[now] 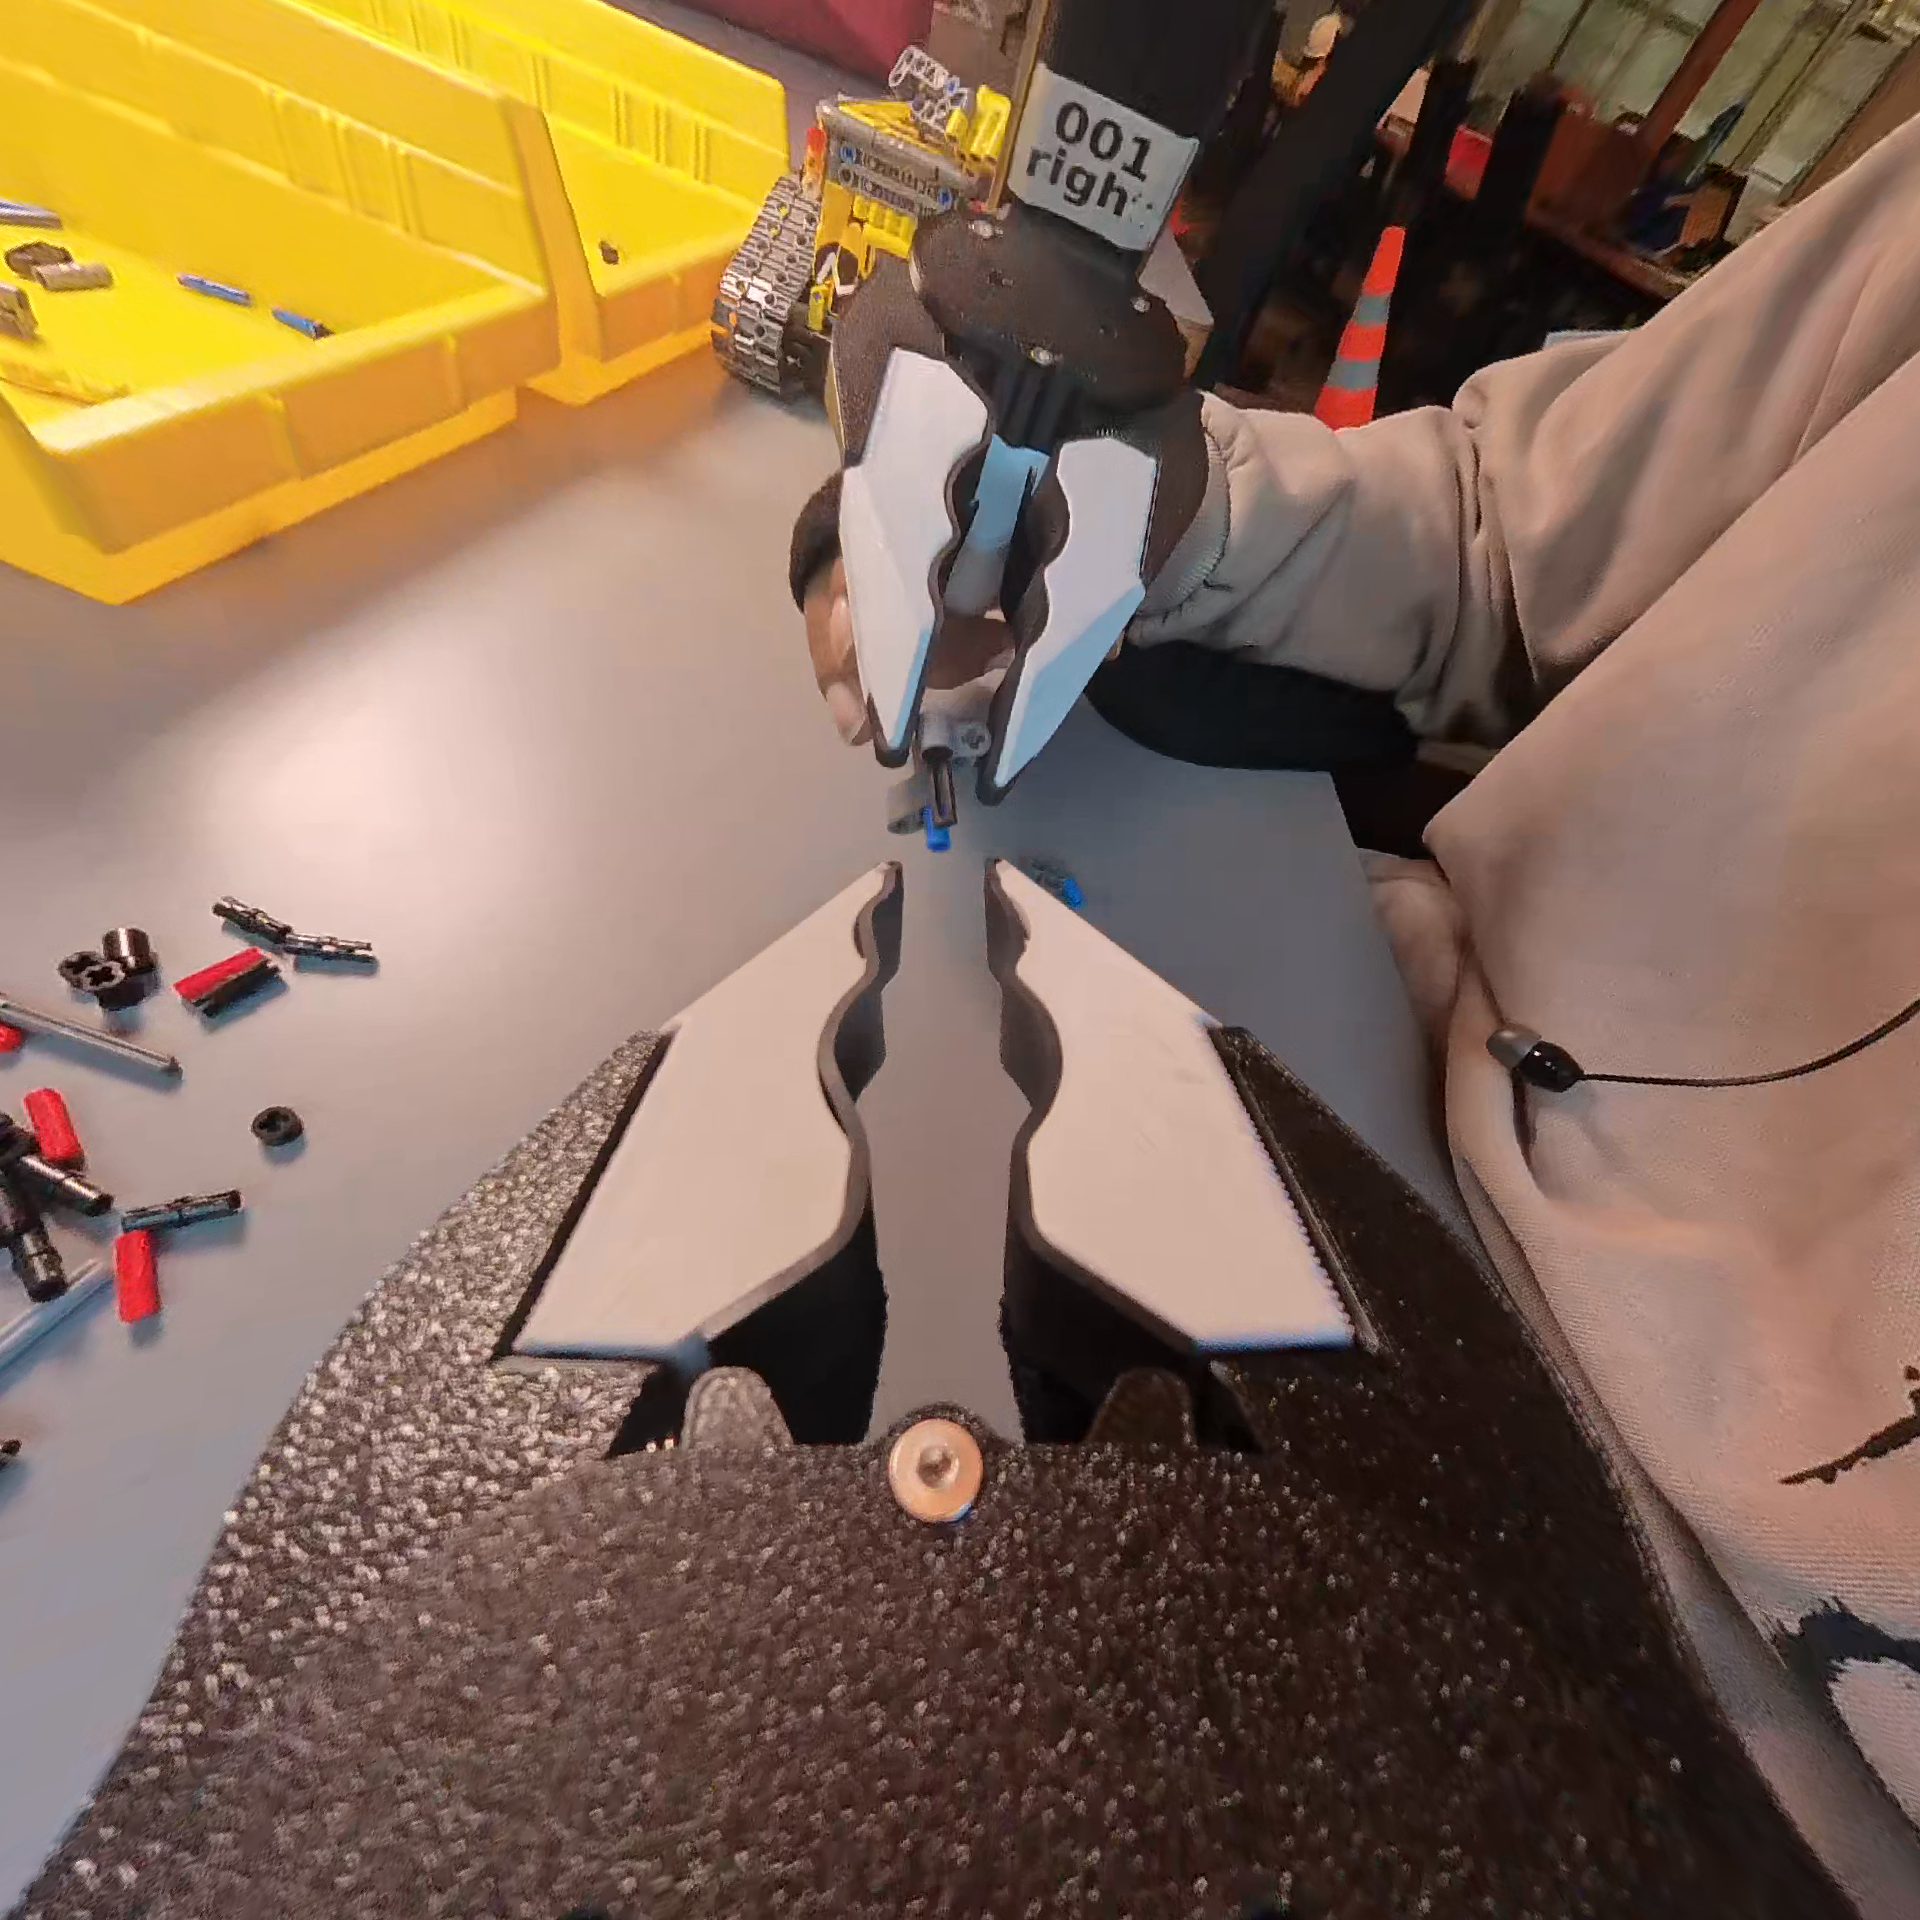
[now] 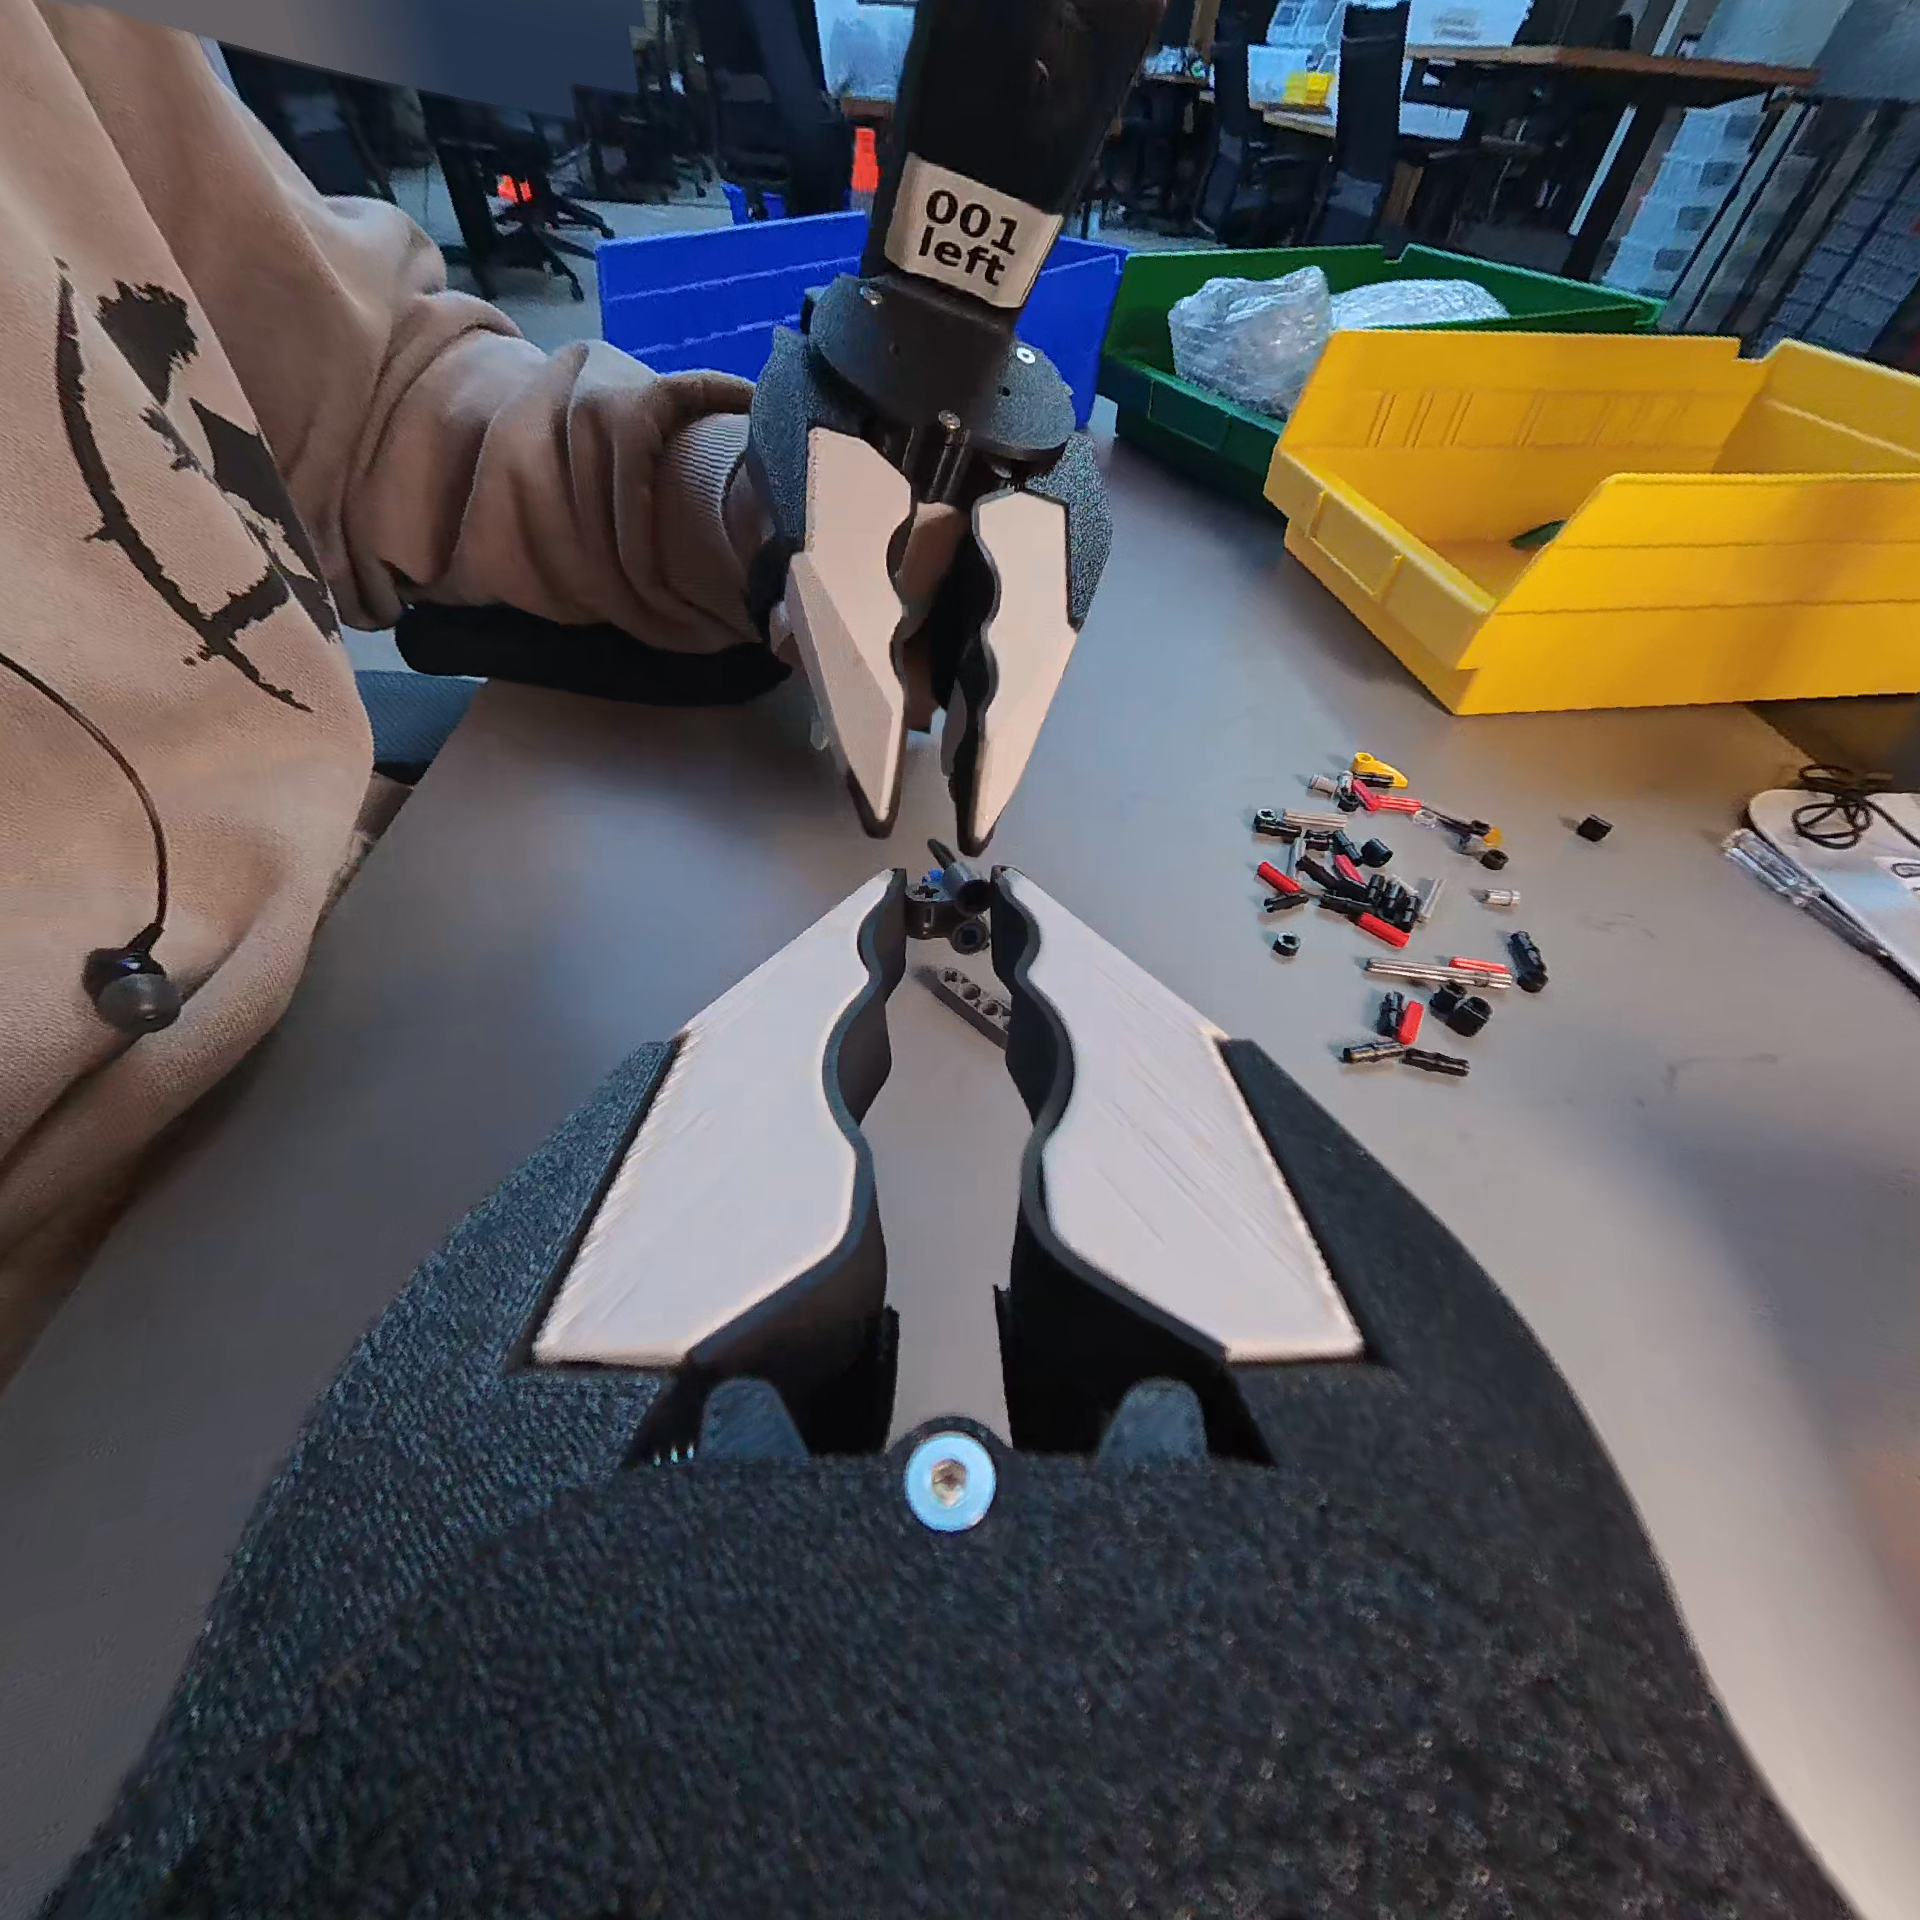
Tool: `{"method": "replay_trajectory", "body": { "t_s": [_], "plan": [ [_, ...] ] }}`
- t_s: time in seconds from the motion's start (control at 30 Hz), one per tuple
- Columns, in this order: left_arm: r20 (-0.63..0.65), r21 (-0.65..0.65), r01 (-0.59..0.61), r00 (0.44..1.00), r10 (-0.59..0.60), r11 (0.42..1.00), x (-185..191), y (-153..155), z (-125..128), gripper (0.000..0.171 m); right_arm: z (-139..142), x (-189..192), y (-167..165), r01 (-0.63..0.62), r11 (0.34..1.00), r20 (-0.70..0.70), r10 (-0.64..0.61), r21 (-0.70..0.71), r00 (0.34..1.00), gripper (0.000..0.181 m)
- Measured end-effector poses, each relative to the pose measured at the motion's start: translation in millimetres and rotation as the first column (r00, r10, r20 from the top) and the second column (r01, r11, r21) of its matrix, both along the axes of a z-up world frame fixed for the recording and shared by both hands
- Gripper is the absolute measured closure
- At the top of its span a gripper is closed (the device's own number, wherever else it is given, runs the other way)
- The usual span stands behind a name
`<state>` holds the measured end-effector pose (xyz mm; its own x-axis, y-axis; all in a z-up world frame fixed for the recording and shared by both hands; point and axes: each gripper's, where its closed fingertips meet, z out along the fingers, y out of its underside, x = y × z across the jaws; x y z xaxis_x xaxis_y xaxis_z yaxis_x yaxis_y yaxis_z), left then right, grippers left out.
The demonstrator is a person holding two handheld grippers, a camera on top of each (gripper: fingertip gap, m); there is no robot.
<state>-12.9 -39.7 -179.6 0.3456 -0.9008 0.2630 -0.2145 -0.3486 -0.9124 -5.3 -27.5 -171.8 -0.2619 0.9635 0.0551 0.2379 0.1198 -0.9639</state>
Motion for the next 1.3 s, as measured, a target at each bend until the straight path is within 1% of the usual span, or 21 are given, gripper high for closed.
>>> {"method": "replay_trajectory", "body": {
  "t_s": [0.17, 0.3, 0.37, 0.47, 0.63, 0.73, 0.8, 0.9, 0.97, 1.03, 1.07, 1.13, 1.2, 1.3],
  "plan": [
    [-0.045, 0.028, 0.001, 0.999, 0.001, 1.000, 6.0, -1.5, -6.5, 0.165, -10.6, -5.8, -8.2, -0.002, 0.992, 0.054, -0.005, 0.130, 0.999, 0.167],
    [-0.132, 0.060, -0.003, 0.991, 0.011, 0.998, 7.9, -0.9, -18.2, 0.167, -21.6, -8.8, -10.9, -0.004, 0.975, 0.103, -0.019, 0.223, 0.995, 0.168],
    [-0.116, 0.057, -0.012, 0.993, 0.018, 0.998, 7.1, 0.4, -16.2, 0.167, -21.2, -9.2, -9.8, 0.005, 0.975, 0.096, -0.027, 0.224, 0.995, 0.167],
    [-0.054, 0.047, -0.030, 0.998, 0.032, 0.998, 3.8, 3.7, -6.7, 0.168, -14.6, -10.2, -3.8, 0.042, 0.980, 0.065, -0.056, 0.193, 0.996, 0.167],
    [0.014, 0.034, -0.041, 0.999, 0.040, 0.999, 1.9, 4.9, 3.5, 0.168, -4.9, -8.7, -2.0, 0.054, 0.991, 0.023, -0.057, 0.126, 0.998, 0.165],
    [0.109, -0.038, -0.058, 0.992, 0.062, 0.998, -0.2, 8.1, 13.1, 0.168, 3.2, -8.3, 2.3, 0.081, 0.988, -0.020, -0.079, 0.132, 0.997, 0.163],
    [0.192, -0.124, -0.078, 0.976, 0.101, 0.989, -2.4, 13.3, 19.2, 0.168, 9.8, -9.8, 4.9, 0.118, 0.973, -0.064, -0.107, 0.199, 0.992, 0.163],
    [0.310, -0.256, -0.078, 0.937, 0.159, 0.963, -3.6, 19.5, 25.4, 0.168, 17.1, -13.1, 15.3, 0.224, 0.902, -0.128, -0.189, 0.369, 0.974, 0.163],
    [0.373, -0.332, -0.071, 0.906, 0.200, 0.941, -3.5, 23.3, 28.0, 0.168, 17.1, -15.9, 16.7, 0.252, 0.871, -0.135, -0.215, 0.421, 0.967, 0.163],
    [0.416, -0.385, -0.057, 0.880, 0.228, 0.921, -5.1, 26.2, 29.3, 0.168, 17.8, -17.1, 20.5, 0.284, 0.849, -0.143, -0.246, 0.445, 0.959, 0.164],
    [0.439, -0.409, -0.036, 0.868, 0.231, 0.912, -5.5, 26.1, 30.6, 0.168, 19.1, -17.2, 20.3, 0.287, 0.851, -0.149, -0.245, 0.439, 0.958, 0.164],
    [0.457, -0.439, -0.012, 0.858, 0.235, 0.898, -5.6, 25.7, 30.6, 0.168, 19.5, -17.1, 19.7, 0.274, 0.887, -0.142, -0.237, 0.372, 0.961, 0.164],
    [0.436, -0.417, -0.031, 0.870, 0.229, 0.909, -5.2, 25.4, 29.5, 0.167, 18.2, -16.3, 19.7, 0.250, 0.931, -0.125, -0.224, 0.265, 0.966, 0.165],
    [0.365, -0.337, -0.064, 0.911, 0.193, 0.939, -2.1, 21.2, 26.8, 0.166, 20.0, -14.8, 21.5, 0.227, 0.966, -0.118, -0.213, 0.123, 0.970, 0.166]
  ]
}}
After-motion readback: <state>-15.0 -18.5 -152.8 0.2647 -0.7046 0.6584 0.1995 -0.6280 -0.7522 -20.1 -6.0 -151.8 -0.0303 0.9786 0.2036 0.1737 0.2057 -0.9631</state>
